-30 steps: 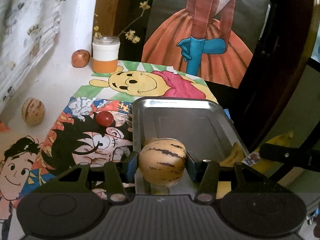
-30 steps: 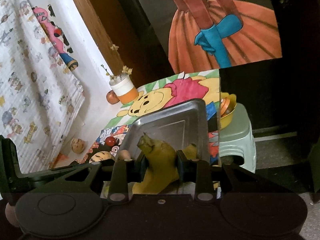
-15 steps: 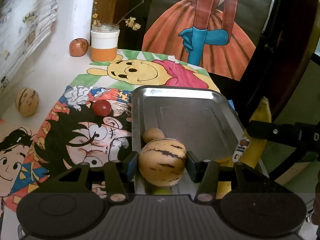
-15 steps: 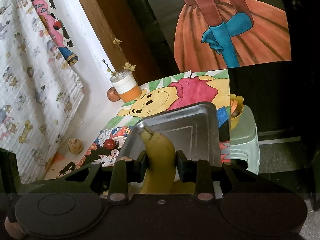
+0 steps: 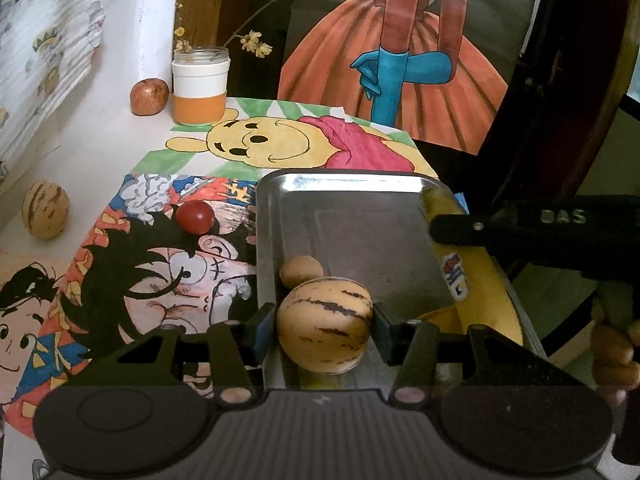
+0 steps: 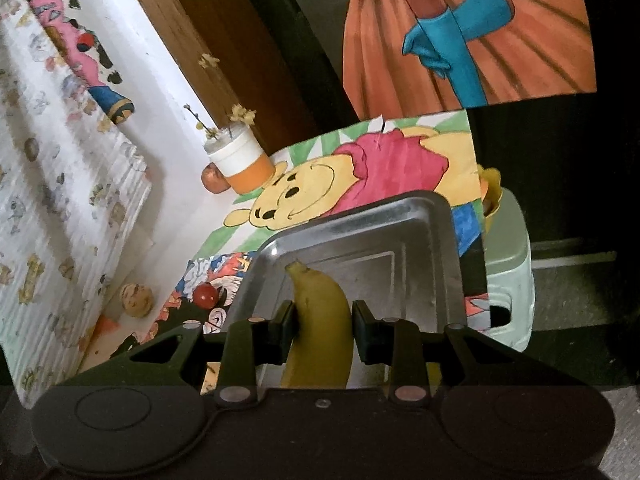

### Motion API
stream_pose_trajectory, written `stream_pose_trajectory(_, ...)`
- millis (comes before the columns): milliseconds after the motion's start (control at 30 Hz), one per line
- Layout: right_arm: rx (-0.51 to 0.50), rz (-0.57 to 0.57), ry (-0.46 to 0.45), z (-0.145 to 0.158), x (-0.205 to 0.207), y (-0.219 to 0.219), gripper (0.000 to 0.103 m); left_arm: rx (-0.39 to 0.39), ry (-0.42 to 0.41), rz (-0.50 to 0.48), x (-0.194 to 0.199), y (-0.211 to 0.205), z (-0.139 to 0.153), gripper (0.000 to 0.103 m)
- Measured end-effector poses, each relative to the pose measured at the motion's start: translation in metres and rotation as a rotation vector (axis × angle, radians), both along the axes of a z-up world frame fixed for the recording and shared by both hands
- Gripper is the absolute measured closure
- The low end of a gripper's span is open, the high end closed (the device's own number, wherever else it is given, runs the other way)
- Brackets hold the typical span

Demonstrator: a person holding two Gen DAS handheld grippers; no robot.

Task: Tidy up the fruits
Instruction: 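Lower the melon into the tray and open the left tool while the right tool releases the banana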

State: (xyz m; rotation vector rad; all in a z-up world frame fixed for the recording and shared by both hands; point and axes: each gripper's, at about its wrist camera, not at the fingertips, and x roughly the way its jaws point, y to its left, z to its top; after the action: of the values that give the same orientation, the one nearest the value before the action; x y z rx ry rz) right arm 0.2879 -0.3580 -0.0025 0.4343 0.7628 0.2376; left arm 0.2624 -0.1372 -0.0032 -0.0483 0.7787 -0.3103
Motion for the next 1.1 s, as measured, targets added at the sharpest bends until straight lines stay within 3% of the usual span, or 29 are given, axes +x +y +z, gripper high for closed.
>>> stream_pose_trajectory(233,0.011,0.015,0.044,-0.013,0.012,0.004,0.07,0.017,-0.004,-0.005,0.001,-0.002,0.0,0.048)
stream_pose_trajectory(633,0.068,-0.028,0.035,-0.016,0.001,-0.006,0.068,0.009,-0.009,-0.007,-0.001,0.0,0.001,0.046)
stream_pose_trajectory(1100,0.064,-0.05,-0.02,0.011,-0.039,-0.014,0.046,-0.026,-0.071,0.037,-0.019,0.01,0.026,0.026)
